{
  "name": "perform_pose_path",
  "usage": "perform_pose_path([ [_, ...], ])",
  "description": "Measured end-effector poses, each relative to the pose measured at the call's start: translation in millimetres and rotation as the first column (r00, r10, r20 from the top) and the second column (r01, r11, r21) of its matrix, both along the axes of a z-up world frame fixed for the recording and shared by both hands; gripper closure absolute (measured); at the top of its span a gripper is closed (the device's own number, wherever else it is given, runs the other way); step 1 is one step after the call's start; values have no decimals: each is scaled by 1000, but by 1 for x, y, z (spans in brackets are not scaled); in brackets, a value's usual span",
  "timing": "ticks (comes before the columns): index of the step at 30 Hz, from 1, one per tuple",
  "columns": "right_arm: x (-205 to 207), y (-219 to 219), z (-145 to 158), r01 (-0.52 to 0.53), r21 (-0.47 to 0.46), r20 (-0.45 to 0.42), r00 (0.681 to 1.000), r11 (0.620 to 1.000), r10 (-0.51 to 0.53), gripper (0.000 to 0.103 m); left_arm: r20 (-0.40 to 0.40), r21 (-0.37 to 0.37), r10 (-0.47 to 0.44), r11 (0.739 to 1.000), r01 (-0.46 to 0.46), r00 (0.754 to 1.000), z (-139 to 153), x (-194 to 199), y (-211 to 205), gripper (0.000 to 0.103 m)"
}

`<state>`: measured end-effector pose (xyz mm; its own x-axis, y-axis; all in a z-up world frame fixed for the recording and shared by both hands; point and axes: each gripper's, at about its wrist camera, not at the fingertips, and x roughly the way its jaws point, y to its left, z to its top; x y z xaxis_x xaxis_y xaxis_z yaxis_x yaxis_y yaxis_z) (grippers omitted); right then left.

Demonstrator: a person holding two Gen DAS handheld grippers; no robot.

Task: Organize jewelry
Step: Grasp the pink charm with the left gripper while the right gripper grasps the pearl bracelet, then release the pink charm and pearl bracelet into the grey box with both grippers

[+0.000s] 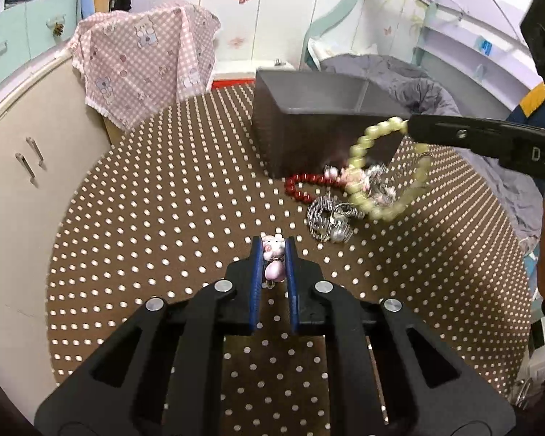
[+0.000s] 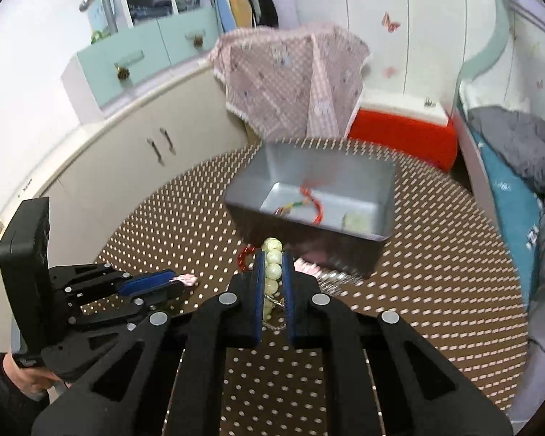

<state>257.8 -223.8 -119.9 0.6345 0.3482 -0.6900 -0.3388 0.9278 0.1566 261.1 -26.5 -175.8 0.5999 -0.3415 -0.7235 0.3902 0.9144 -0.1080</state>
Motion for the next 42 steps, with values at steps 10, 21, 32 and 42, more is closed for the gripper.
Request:
perform_pose_path([
  [10, -14, -28, 45, 20, 21, 124, 992, 1000, -23, 95, 101, -46, -8, 999, 13, 995, 50, -13, 4, 91],
  [21, -16, -37, 78, 9, 62, 204, 979, 998, -22, 95, 186, -74, -39, 996, 53, 982, 87, 1, -4, 91],
  [32, 36, -35, 100, -9, 88, 229, 973, 996, -11, 95, 215, -148, -45, 986, 78, 976, 122, 52, -27, 91],
  [42, 77, -58, 65, 136, 146, 133, 979, 980, -155, 10, 194, -146, 104, 986, -76, 976, 113, 82, -20, 6],
])
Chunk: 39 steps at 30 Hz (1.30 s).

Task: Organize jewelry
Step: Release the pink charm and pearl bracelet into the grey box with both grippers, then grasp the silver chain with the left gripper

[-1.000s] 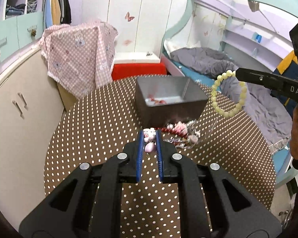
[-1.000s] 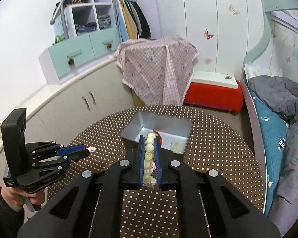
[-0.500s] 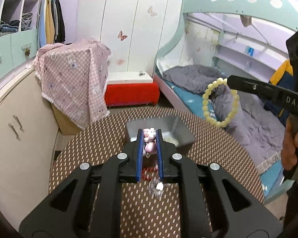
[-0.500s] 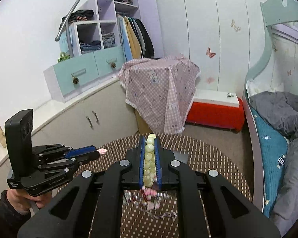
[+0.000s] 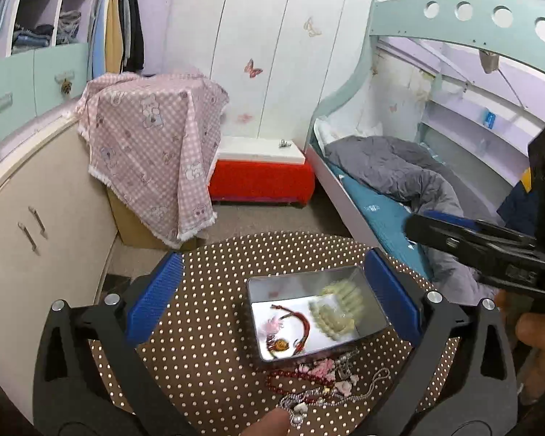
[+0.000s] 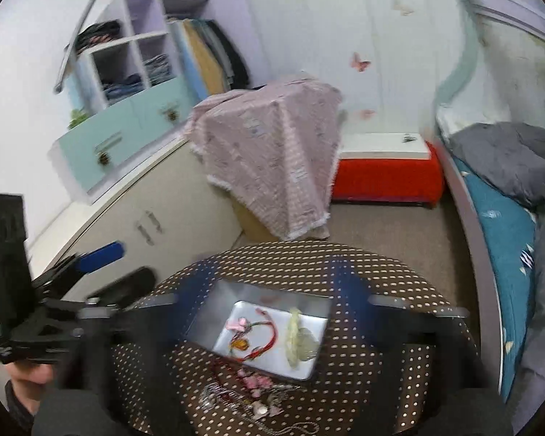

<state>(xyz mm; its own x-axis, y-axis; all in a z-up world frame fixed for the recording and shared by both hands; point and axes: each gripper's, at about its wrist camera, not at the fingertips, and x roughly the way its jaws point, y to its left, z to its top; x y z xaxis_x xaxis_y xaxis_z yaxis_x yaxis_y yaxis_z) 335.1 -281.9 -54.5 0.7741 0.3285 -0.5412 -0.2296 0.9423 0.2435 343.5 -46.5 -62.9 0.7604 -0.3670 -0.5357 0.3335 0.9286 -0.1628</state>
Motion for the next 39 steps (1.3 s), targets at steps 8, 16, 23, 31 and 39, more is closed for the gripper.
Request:
perform_pose_path([
  [8, -20, -16, -1, 85, 12, 2, 996, 996, -85, 8, 45, 4, 42, 999, -42, 998, 3, -23, 26, 6],
  [16, -64, -14, 9, 159, -17, 34, 987, 987, -159, 8, 52, -41, 42, 998, -40, 998, 5, -43, 42, 6],
  [23, -97, -17, 6, 175, 1, 47, 983, 985, -175, 8, 78, -8, 66, 998, -65, 995, 6, -66, 47, 6],
  [31, -104, -25, -11, 52, -5, 39, 998, 999, -52, 8, 58, 26, 172, 985, -173, 983, -15, -94, 38, 6],
  [39, -102, -41, -37, -6, -3, -18, 1000, 1000, 6, 8, 0, 147, 189, 971, -187, 982, -50, -112, 13, 6],
])
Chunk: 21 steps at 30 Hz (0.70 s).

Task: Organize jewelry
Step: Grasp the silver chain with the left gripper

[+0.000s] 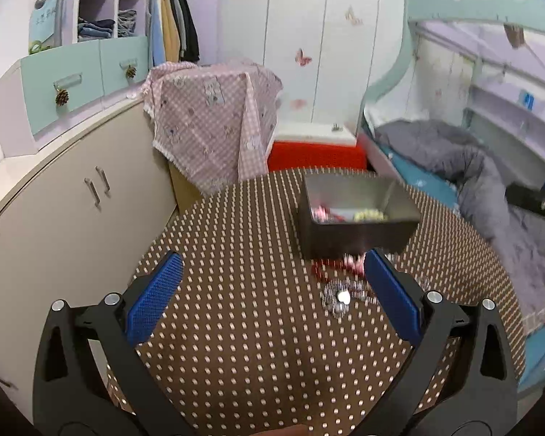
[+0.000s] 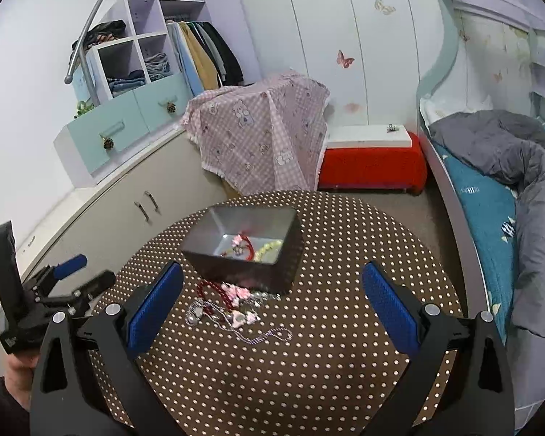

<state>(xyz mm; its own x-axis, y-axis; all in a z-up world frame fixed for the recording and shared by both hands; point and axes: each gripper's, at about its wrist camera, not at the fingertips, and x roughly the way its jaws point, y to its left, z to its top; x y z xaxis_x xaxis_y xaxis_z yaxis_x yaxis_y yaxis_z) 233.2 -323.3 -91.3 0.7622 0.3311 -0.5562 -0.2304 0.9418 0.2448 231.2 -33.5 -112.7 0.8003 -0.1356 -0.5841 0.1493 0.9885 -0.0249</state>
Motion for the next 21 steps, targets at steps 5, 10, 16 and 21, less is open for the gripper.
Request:
perform_pose_path([
  [5, -4, -8, -21, 42, 20, -48, 998, 999, -41, 8, -62, 53, -59, 997, 62, 996, -25, 6, -14, 6],
  [10, -13, -2, -44, 93, 23, -99, 991, 995, -90, 8, -118, 70, -124, 989, 133, 985, -48, 19, -16, 6],
  [16, -13, 6, -61, 115, -3, -167, 979, 993, -113, 8, -157, 24, -159, 986, 164, 975, -60, 35, -14, 6],
  [21, -9, 10, -59, 109, -34, -171, 979, 993, -113, 8, -187, 41, -167, 983, 178, 968, -70, 50, -23, 16],
])
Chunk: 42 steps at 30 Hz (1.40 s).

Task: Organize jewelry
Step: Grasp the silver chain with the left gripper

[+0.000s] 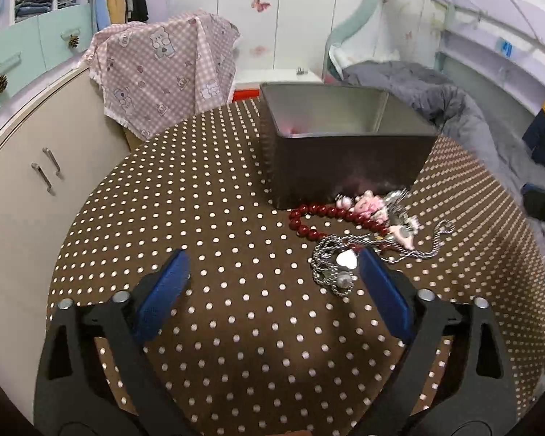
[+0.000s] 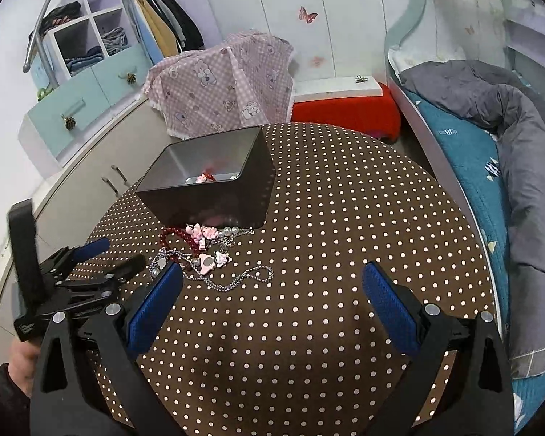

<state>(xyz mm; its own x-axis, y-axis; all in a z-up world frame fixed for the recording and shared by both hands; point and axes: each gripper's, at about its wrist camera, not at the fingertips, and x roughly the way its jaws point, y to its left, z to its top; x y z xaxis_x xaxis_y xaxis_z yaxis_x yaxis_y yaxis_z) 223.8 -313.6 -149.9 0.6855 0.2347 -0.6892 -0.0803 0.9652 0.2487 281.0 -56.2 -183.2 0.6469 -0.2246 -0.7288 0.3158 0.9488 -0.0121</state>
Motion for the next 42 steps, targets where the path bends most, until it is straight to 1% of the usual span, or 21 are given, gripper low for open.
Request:
perform_pose_path([
  [1, 1, 1, 0, 0, -4, -2, 1000, 1000, 0, 8, -12, 11, -1, 1000, 1, 1000, -3, 3, -2, 24],
  [3, 3, 2, -2, -4, -11, -7, 1000, 1000, 4, 8, -50, 3, -10, 1000, 10, 999, -9, 7, -3, 34],
  [5, 4, 2, -4, -3, -16, -15, 1000, 1000, 3, 8, -57, -13, -23, 1000, 22, 998, -10, 9, -1, 41],
  [6, 5, 2, -6, -3, -15, -20, 1000, 1000, 3, 8, -62, -9, -38, 999, 38, 997, -10, 9, -3, 44],
  [11, 8, 4, -11, -8, -14, -34, 999, 1000, 8, 8, -62, 21, -113, 993, 114, 992, -9, 6, -17, 43],
  [14, 8, 7, -10, -11, -14, -33, 999, 1000, 10, 8, -60, 7, -116, 993, 117, 991, -7, 6, -16, 43],
  [16, 8, 6, -11, -10, -15, -34, 999, 1000, 10, 8, -38, -6, -111, 994, 111, 993, -1, 5, -12, 43],
  [18, 8, 6, -12, -5, -16, -36, 999, 1000, 5, 8, -21, -20, -132, 991, 131, 991, 7, -1, -12, 43],
  [20, 9, 4, -14, 0, -10, -40, 999, 1000, -1, 8, -6, 1, -161, 987, 161, 987, 11, -7, -18, 43],
  [22, 8, 3, -16, 5, -4, -42, 999, 1000, -5, 8, -8, 21, -182, 983, 183, 983, 8, -9, -25, 43],
  [25, 6, 2, -17, 4, -5, -42, 999, 1000, -4, 8, -49, 50, -212, 976, 214, 976, -3, -6, -38, 43],
  [26, 5, 2, -16, 4, -8, -41, 999, 1000, -4, 8, -60, 50, -223, 973, 226, 973, -6, -6, -41, 44],
  [27, 4, 0, -16, 5, -8, -41, 999, 1000, -5, 8, -70, 50, -234, 970, 237, 970, -9, -6, -42, 56],
  [28, 3, 0, -16, 8, -7, -42, 999, 1000, -9, 8, -77, 35, -248, 967, 251, 966, -11, -6, -45, 63],
  [29, 3, -1, -17, 11, -5, -42, 999, 1000, -11, 8, -85, 9, -252, 967, 254, 964, -10, -4, -45, 68],
  [30, 2, -3, -17, 15, -1, -42, 999, 1000, -15, 8, -92, -7, -253, 967, 254, 963, -9, -2, -44, 77],
  [32, 1, -3, -17, 19, 1, -42, 999, 1000, -19, 8, -102, -52, -252, 967, 248, 962, -5, 1, -39, 83],
  [33, 1, -3, -16, 18, 0, -41, 999, 1000, -18, 8, -103, -71, -254, 966, 247, 962, -3, 3, -37, 87],
  [37, -2, -4, -16, 18, 5, -38, 999, 1000, -18, 8, -86, -153, -254, 959, 239, 963, 12, 1, -22, 88],
  [41, -2, 0, -14, 9, 10, -34, 999, 1000, -9, 8, -19, -216, -250, 946, 240, 968, 40, -6, -7, 88],
  [42, -3, 2, -13, 5, 9, -32, 999, 1000, -5, 8, -3, -220, -247, 945, 240, 969, 45, -8, -9, 88],
])
